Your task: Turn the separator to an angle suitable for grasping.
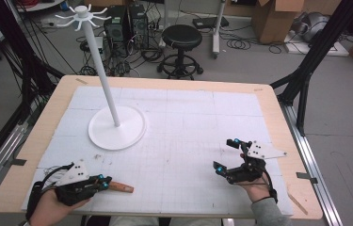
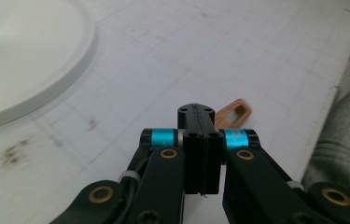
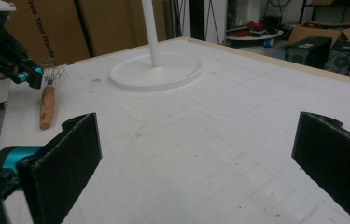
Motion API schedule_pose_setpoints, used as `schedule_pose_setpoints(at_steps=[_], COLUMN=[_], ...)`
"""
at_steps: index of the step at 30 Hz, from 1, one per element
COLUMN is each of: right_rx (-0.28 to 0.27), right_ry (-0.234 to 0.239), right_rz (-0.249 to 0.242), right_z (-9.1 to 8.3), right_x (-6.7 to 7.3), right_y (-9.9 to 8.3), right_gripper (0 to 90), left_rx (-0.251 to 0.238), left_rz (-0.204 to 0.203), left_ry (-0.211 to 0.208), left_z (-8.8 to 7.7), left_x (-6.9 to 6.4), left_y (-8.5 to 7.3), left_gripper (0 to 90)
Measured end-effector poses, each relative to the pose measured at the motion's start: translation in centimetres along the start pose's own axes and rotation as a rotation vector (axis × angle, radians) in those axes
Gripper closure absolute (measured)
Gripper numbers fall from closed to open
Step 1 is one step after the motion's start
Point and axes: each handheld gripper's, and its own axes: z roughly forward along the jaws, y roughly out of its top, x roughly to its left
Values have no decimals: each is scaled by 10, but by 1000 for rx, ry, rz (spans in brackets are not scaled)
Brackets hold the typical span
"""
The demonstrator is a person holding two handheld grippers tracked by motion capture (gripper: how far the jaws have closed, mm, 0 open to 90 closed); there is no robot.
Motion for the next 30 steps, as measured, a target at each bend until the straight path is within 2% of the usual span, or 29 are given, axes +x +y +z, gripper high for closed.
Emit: schedule_pose_setpoints(at_steps=[4,10,25,30], right_rx=[3,4,6,7], right_ry=[1,1,3,3], right_rz=[4,5,8,2], right_z=[0,0,1,1], right_x=[0,0,0,0], right_y=[0,0,0,0], right_gripper=[5,5,5,5], left_rx=[9,37,106,146], left_rz=[7,39,82,97], left_ry=[-58,-99,-124,-132], left_z=[11,24,48,56], left_x=[-13,-24,-29,-31], left_y=[5,7,8,8], left_gripper=[898,898,897,898])
